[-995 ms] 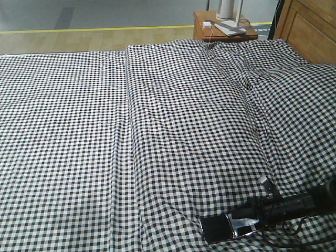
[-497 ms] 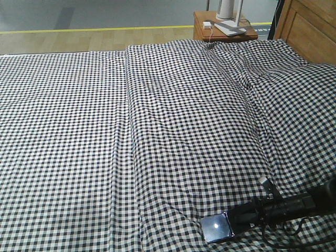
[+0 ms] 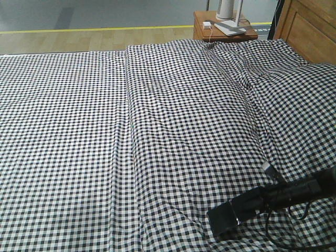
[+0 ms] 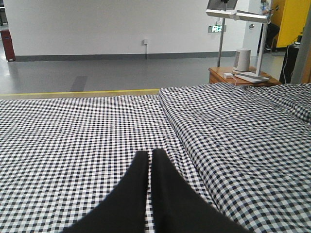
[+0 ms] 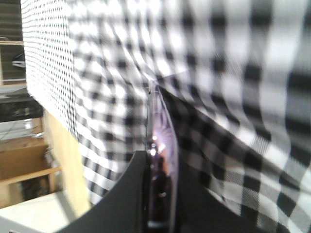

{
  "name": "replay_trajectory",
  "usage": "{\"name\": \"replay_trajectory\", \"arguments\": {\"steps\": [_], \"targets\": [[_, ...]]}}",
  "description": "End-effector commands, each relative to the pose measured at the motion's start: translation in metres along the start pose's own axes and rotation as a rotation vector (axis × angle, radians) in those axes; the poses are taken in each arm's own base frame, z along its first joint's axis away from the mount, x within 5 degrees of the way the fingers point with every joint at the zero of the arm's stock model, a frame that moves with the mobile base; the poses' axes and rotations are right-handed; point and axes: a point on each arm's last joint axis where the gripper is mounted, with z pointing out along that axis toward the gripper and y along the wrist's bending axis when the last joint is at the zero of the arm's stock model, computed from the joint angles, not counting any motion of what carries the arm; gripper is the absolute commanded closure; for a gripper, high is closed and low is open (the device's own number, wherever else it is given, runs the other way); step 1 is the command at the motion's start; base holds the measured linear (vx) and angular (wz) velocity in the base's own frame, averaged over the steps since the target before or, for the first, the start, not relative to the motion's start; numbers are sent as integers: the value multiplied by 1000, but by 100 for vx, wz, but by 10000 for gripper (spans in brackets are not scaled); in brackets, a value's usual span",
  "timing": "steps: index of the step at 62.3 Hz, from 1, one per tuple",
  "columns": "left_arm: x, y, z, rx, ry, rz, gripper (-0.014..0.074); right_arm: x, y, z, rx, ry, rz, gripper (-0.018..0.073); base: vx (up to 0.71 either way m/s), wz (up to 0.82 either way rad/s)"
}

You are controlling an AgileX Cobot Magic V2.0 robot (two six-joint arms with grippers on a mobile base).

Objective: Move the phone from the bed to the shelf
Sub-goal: 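Lift the phone off the bed with the right gripper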

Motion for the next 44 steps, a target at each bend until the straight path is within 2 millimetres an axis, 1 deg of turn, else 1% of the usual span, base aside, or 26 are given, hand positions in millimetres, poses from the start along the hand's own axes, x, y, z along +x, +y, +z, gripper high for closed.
{"name": "replay_trajectory", "arguments": {"steps": [1,7,15,27,33,38,44], "targets": [[-14,2,-3,-10,-107,-14,595,-23,48,-35,-101,-22,-74,566,0,0],[-14,2,-3,-10,-107,-14,595,-28,70,-52,-76,-37,-107,564,0,0],[-14,2,-3,-10,-107,-14,595,-24,100,-69,-66,-68,-211,563,0,0],[-14,2,-3,-10,-107,-14,595,-21,148,-99,-29,-119,-291,563,0,0],[-14,2,-3,-10,-107,-14,595,-21,175,-116,-2,-153,-334,563,0,0],[-14,2,-3,-10,-107,-14,595,-19,204,-132,18,-201,-386,563,0,0],[-14,2,-3,-10,-107,-14,595,-17,239,-142,39,-231,-450,563,0,0]]}}
